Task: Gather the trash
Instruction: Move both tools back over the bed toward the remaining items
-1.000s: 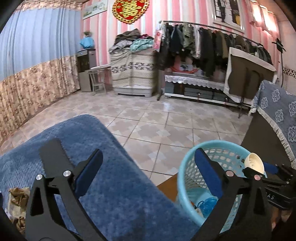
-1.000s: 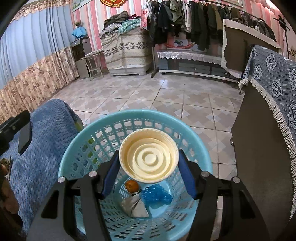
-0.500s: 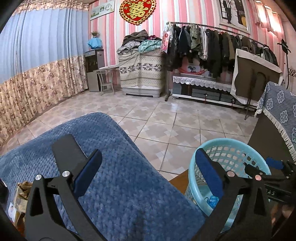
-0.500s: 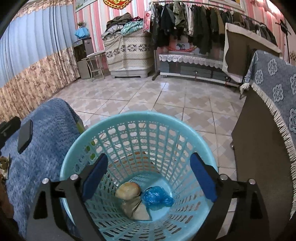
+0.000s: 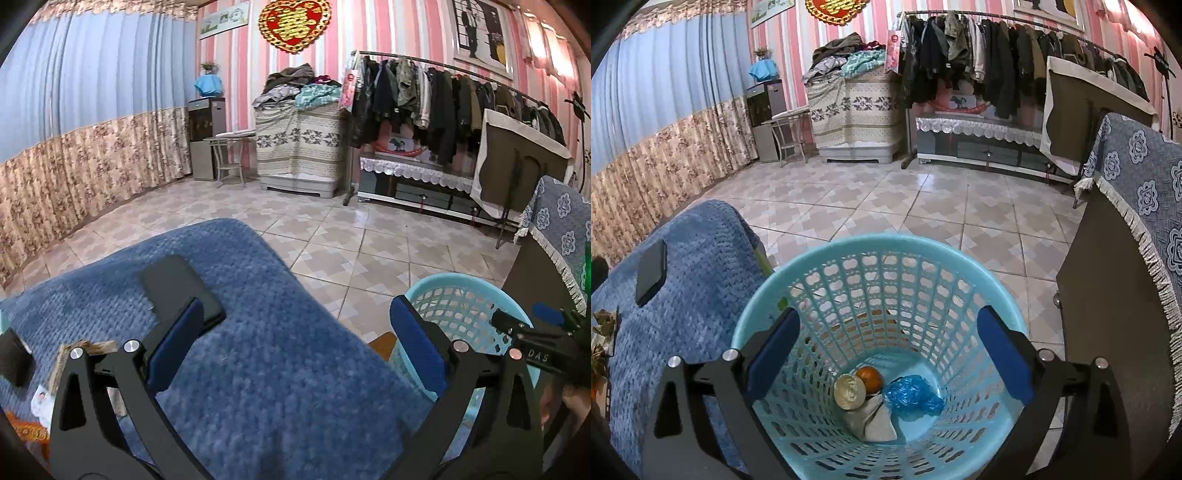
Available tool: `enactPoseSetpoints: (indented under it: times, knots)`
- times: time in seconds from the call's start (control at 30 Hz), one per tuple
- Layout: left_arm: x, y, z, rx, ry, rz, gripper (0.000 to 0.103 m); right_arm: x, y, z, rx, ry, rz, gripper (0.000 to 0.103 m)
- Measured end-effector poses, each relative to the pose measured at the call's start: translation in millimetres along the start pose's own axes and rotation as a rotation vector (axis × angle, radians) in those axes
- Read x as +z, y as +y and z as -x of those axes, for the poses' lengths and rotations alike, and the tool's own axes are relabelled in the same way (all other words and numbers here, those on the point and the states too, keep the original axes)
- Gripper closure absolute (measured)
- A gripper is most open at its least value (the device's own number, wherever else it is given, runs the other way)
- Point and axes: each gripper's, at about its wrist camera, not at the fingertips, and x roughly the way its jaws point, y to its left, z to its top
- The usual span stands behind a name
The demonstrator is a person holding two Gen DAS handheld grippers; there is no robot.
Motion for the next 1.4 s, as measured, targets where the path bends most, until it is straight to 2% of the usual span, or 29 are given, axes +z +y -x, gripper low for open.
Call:
enactPoseSetpoints:
  times: [0.2,0.43,0.63,0.9,1.07,1.33,1.4]
  knots:
    - [-14,38,28,0.076,-0.004,0.02,0.005,0,26,11,0.028,-0.024,0.055,0.008]
    - [-40,100,59,0.135,0.04,0.14,0.005,-9,63,20,0.083,-0.025,0.138,0.008]
    - [-62,146,93,0.241,0.036,0.203,0.005,-21,85,27,0.164,-0.014,0.15,0.008]
    - [-105,220,133,0.371,0.069,0.256,0.005,-37,105,34,0.174,-0.01,0.206,0.008]
    - [-128,258,152,0.407,0.094,0.301,0.005,-45,117,34,0.209,0.015,0.199,0.008]
    - [-167,311,158,0.452,0.158,0.39,0.006,-60,151,37,0.214,0.024,0.284,0.008]
    - [-167,314,155,0.463,0.154,0.367,0.006,-63,162,38,0.228,0.028,0.3,0.008]
